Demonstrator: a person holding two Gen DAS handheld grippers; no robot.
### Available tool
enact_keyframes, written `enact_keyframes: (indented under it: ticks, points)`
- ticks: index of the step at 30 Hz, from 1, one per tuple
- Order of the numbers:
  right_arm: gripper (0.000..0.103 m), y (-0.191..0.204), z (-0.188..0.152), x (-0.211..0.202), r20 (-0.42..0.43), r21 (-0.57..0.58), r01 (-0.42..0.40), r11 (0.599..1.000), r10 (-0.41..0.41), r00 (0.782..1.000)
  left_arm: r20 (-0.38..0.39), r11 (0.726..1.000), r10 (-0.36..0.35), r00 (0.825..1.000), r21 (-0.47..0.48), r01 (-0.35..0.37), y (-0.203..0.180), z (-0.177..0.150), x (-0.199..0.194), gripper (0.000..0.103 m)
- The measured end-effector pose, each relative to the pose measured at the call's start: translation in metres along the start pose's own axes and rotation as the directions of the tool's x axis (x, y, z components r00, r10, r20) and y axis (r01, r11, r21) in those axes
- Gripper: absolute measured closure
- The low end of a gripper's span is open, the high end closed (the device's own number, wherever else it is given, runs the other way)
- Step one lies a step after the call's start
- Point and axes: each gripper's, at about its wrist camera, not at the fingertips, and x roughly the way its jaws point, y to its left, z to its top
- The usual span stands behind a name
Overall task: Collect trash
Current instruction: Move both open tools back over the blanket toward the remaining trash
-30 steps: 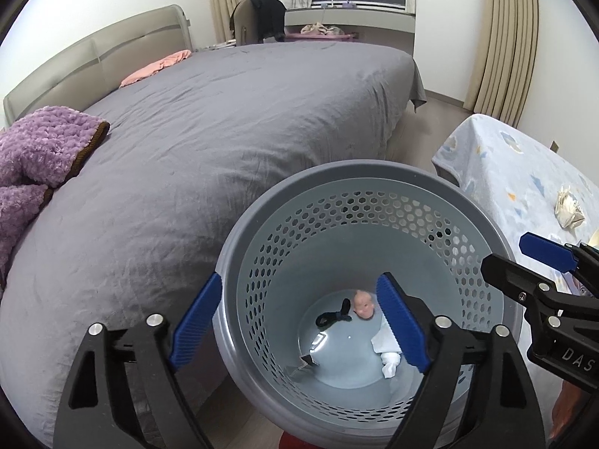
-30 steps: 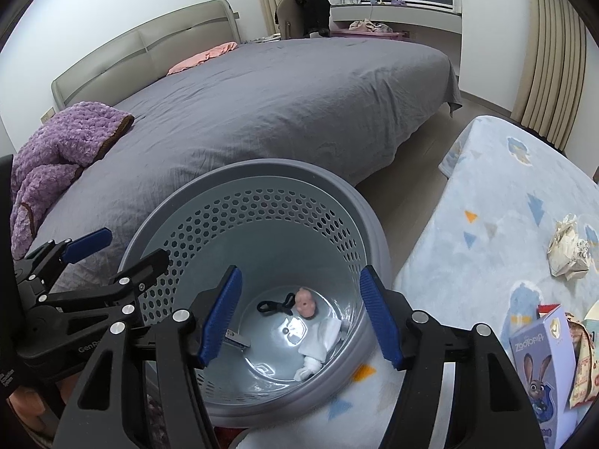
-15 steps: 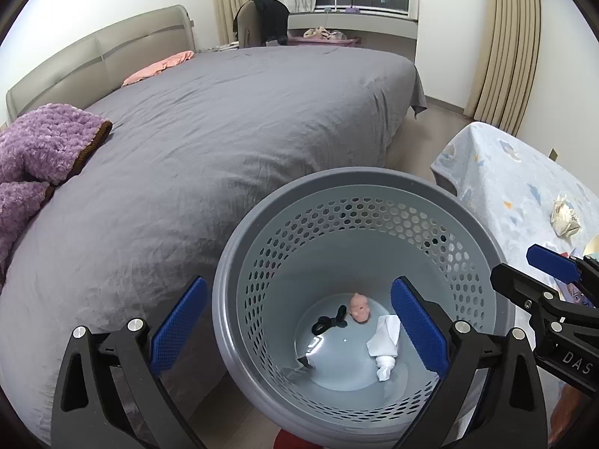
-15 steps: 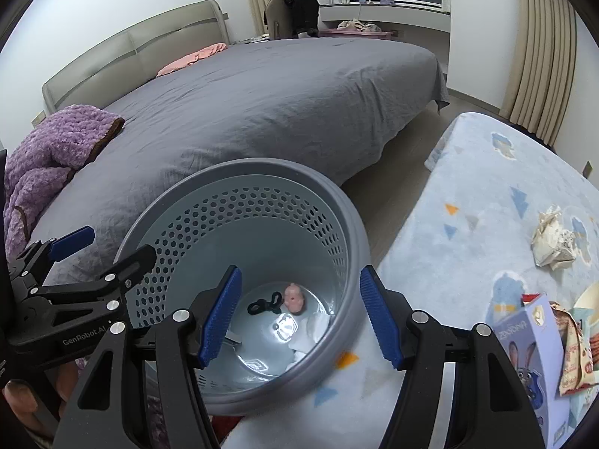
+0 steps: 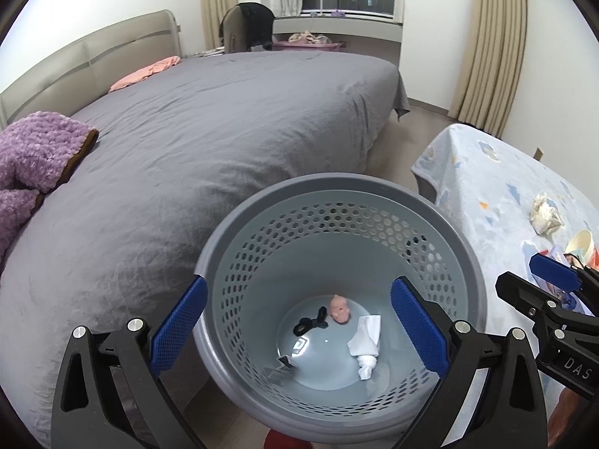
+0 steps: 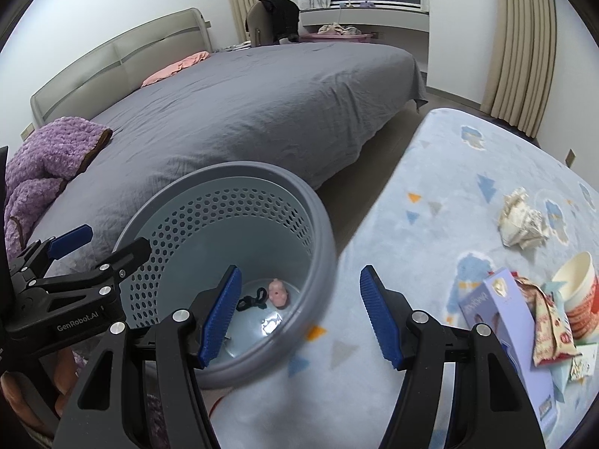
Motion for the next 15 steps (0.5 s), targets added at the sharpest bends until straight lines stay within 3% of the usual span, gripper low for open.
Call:
enact_keyframes:
  ticks: [15]
  points:
    - [0.04,-0.055,-0.031,-0.051,0.028,0.094,0.097,0.991,-0.1,0.995,0.061,0.996,-0.08,0.995,0.055,0.077,-0.047,0.0,-0.028,0.007]
